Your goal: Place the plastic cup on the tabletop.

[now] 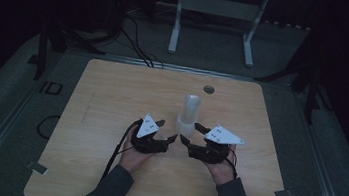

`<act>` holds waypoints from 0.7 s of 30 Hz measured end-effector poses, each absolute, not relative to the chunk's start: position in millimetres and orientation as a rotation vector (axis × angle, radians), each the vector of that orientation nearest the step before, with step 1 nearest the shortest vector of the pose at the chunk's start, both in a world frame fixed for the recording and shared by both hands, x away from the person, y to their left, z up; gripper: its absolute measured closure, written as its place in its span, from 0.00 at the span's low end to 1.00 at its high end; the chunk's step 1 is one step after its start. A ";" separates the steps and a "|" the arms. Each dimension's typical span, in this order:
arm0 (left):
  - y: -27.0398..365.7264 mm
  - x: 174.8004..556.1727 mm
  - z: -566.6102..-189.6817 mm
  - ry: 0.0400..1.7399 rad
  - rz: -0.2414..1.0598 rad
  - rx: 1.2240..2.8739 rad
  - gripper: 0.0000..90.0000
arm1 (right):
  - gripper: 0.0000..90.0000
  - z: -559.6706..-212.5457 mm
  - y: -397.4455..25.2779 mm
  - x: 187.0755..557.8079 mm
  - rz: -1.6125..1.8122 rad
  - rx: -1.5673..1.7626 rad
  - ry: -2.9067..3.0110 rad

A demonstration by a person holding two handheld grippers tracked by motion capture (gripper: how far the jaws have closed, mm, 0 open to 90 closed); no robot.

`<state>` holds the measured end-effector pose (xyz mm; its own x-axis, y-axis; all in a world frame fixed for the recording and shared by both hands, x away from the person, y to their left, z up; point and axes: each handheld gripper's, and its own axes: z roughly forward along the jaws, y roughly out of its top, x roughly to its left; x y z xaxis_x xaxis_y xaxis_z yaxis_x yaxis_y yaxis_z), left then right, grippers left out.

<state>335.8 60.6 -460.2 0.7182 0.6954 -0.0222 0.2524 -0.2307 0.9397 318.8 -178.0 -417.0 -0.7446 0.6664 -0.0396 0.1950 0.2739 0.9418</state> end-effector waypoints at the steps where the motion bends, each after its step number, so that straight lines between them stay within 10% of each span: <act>1: 60.5 335.7 -460.6 0.746 0.492 1.801 0.34 | 0.36 -417.0 -178.1 318.8 1.475 0.776 2.120; 21: 61.5 336.9 -469.3 0.746 0.482 1.801 0.34 | 0.36 -417.6 -177.3 317.9 1.479 0.776 2.120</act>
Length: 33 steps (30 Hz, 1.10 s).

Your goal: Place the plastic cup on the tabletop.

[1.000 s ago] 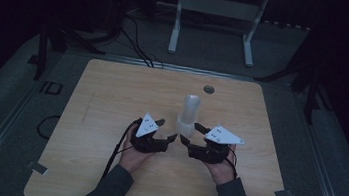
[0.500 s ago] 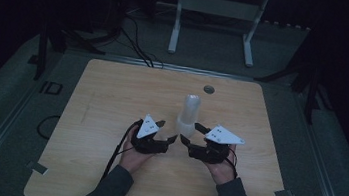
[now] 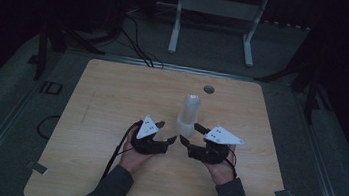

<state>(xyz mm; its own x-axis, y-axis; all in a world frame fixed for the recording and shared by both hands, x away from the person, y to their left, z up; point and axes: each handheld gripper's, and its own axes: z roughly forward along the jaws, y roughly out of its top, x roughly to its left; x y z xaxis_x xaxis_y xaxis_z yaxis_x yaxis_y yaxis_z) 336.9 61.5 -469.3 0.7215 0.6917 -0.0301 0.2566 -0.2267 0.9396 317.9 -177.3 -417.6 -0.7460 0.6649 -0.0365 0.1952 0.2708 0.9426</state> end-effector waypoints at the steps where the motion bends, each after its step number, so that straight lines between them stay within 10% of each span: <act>1: 60.9 337.0 -470.6 0.744 0.480 1.803 0.34 | 0.36 -417.7 -177.4 317.9 1.480 0.779 2.119; 33: 61.8 340.9 -482.1 0.766 0.474 1.833 0.34 | 0.36 -417.8 -177.6 318.0 1.484 0.777 2.115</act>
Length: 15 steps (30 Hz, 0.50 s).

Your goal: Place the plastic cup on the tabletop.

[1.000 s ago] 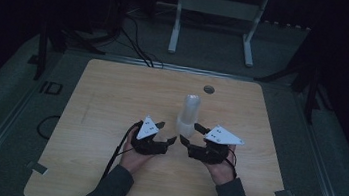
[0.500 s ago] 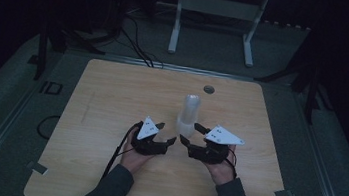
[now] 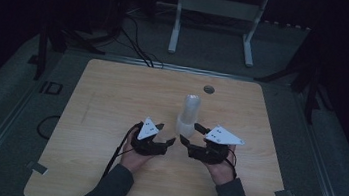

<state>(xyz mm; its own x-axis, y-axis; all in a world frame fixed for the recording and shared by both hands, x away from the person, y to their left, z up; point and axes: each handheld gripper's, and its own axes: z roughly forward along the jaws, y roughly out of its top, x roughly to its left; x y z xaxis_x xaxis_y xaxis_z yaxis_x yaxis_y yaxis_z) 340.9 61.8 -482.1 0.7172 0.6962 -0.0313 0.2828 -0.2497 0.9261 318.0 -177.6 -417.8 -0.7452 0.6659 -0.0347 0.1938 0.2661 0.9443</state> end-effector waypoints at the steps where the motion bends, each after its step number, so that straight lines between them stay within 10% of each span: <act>1: 61.9 341.1 -482.2 0.766 0.473 1.834 0.34 | 0.36 -417.7 -177.7 317.9 1.483 0.777 2.115; 15: 61.8 342.7 -485.2 0.772 0.476 1.847 0.33 | 0.36 -417.1 -178.5 318.1 1.483 0.780 2.113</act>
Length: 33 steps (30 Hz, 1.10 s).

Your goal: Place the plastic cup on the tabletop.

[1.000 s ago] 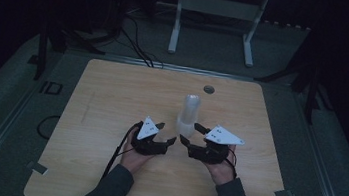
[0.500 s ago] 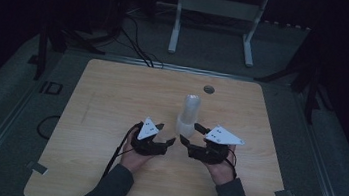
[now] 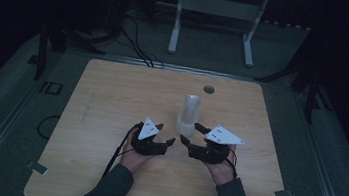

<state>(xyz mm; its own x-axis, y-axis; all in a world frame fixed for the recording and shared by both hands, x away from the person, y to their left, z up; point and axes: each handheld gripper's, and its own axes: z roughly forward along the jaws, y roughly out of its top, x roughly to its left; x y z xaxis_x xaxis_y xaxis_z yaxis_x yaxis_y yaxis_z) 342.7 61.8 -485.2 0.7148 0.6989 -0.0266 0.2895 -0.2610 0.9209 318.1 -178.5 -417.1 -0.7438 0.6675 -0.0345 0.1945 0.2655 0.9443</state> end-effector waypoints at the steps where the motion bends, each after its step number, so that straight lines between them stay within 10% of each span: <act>1: 61.8 342.7 -485.2 0.771 0.477 1.847 0.33 | 0.36 -417.1 -178.5 318.1 1.483 0.780 2.113; 33: 63.9 343.7 -491.3 0.836 0.462 1.872 0.18 | 0.36 -418.8 -177.9 317.9 1.483 0.779 2.114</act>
